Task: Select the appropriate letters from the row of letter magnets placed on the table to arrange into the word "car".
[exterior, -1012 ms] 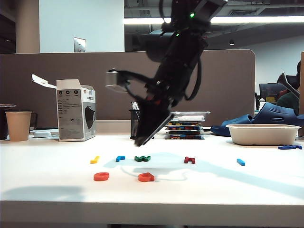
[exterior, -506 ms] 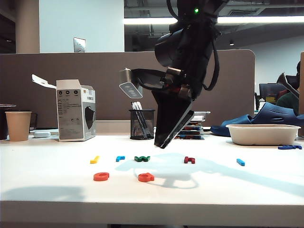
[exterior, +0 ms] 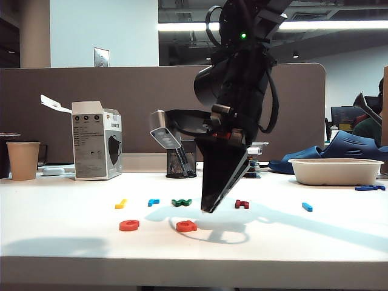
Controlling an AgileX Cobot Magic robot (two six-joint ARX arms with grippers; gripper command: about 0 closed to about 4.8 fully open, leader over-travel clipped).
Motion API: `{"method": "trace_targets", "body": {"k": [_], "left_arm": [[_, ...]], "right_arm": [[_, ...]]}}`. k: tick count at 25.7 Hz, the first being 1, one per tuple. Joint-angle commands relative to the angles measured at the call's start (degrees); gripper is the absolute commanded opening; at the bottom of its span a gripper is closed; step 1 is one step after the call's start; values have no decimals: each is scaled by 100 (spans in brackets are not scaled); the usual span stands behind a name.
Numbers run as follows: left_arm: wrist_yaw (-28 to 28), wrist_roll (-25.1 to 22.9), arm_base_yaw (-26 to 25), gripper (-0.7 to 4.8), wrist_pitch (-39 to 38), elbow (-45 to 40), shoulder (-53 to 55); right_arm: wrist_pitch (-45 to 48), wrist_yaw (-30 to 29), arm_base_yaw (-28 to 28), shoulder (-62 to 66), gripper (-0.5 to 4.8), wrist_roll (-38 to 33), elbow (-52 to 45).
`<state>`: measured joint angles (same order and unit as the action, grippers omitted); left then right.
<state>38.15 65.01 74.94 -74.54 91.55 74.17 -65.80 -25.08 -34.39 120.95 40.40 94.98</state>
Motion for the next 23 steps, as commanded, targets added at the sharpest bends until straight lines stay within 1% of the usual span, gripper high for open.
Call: {"method": "trace_targets", "body": {"k": [1,2,5,7,16,23], "left_arm": [[44,-7,-2,-5,9,22,-11],[44,-4,-2,-5,9,22,-11],[44,-4,-2,-5,9,22,-11],[44,-4,-2,-5,9,22,-11],[44,-4,-2,-5,9,22,-11],[44,-7,-2,-5,9,22,-11]], "right_arm": [[125,-11,-7,-15,48,44,9],[153,-13,-7,-15,39,42,9],[155,-15,-7,-13,38,37,9],[138,-13,-7,-13,-3,35,9],[-131,-57,-22,164,-4,11,9],[26,-79,-31,175,-4,-4,9]]}}
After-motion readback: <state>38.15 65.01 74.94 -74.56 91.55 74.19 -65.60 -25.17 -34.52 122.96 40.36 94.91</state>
